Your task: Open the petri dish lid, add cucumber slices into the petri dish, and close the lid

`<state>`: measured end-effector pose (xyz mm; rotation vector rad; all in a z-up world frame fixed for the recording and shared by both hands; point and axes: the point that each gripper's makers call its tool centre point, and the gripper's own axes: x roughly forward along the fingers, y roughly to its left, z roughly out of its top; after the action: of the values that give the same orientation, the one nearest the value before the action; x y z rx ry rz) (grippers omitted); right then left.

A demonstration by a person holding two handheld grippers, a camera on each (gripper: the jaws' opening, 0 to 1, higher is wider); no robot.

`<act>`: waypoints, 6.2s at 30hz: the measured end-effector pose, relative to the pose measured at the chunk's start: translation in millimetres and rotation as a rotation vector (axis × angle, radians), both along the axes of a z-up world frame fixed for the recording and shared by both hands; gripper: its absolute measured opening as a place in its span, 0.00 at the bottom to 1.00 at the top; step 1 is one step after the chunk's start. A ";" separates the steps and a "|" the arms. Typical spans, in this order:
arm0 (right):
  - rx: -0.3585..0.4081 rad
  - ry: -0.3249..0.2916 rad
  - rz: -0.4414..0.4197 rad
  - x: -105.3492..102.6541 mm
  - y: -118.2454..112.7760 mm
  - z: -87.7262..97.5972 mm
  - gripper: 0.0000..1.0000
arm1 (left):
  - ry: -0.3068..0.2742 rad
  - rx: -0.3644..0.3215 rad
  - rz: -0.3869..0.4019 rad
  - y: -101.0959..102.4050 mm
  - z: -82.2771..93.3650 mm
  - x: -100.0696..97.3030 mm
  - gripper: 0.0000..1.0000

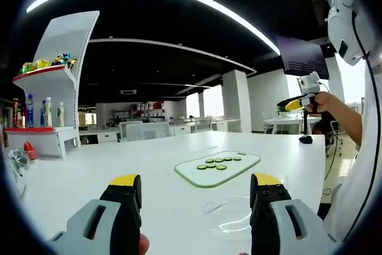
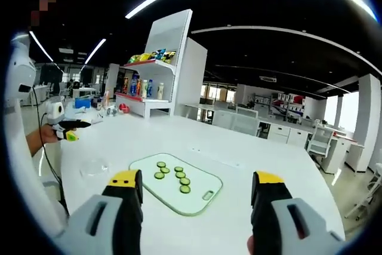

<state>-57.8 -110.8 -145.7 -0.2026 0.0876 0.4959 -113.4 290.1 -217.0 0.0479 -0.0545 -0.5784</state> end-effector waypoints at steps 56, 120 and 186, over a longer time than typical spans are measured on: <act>-0.126 0.162 0.276 92.1 144.5 -72.2 0.62 | 0.007 0.007 -0.004 -10.8 -1.6 -10.4 0.73; -0.271 0.427 0.304 125.6 193.4 -179.0 0.55 | 0.014 -0.023 -0.010 -3.5 -3.9 -15.4 0.73; -0.249 0.457 0.284 125.7 196.9 -180.5 0.19 | 0.023 -0.057 -0.003 4.4 -7.4 -18.0 0.73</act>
<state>67.9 86.0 -326.2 -0.3458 0.5749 0.8094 -131.4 294.5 -224.4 -0.0138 -0.0480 -0.5802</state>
